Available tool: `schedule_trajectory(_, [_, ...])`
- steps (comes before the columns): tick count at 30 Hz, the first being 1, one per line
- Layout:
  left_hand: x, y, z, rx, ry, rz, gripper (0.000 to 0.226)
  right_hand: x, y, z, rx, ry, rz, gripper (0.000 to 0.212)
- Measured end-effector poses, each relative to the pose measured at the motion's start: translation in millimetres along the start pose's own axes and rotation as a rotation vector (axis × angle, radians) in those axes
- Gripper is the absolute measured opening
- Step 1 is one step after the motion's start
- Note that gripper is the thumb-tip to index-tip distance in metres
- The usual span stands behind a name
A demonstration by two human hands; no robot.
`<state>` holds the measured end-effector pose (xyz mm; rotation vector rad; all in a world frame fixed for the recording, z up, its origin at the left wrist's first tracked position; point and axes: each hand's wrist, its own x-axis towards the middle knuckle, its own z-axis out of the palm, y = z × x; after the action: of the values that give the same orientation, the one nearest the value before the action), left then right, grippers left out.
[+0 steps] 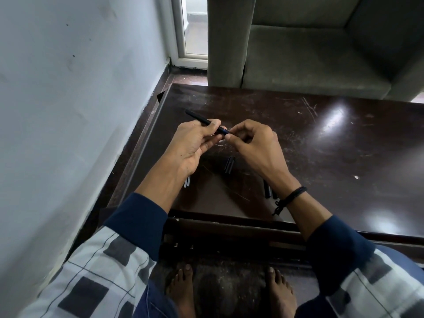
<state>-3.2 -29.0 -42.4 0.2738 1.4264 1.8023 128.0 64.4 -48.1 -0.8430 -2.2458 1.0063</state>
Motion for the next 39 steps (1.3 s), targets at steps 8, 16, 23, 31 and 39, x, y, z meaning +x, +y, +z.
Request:
schedule_trajectory(8, [0.4, -2.3, 0.4, 0.012, -0.004, 0.006, 0.009, -0.9, -0.3, 2.0, -0.02, -0.02, 0.011, 0.009])
schedule_trajectory(16, [0.8, -2.8, 0.7, 0.0, -0.025, -0.004, 0.011, -1.2, -0.1, 1.4, -0.055, -0.042, 0.038, 0.024])
schedule_trajectory(23, [1.0, -1.0, 0.0, -0.016, -0.014, 0.0, 0.013, -3.5, 0.4, 4.0, -0.016, -0.04, 0.011, 0.021])
schedule_trajectory(31, [-0.4, -2.0, 1.0, 0.006, -0.017, -0.001, 0.014, -1.5, 2.3, 3.7, -0.039, -0.044, 0.036, 0.012])
schedule_trajectory(39, [-0.7, -1.1, 0.7, 0.001, -0.012, -0.002, 0.014, -3.8, 0.1, 3.9, -0.044, -0.058, 0.013, 0.017])
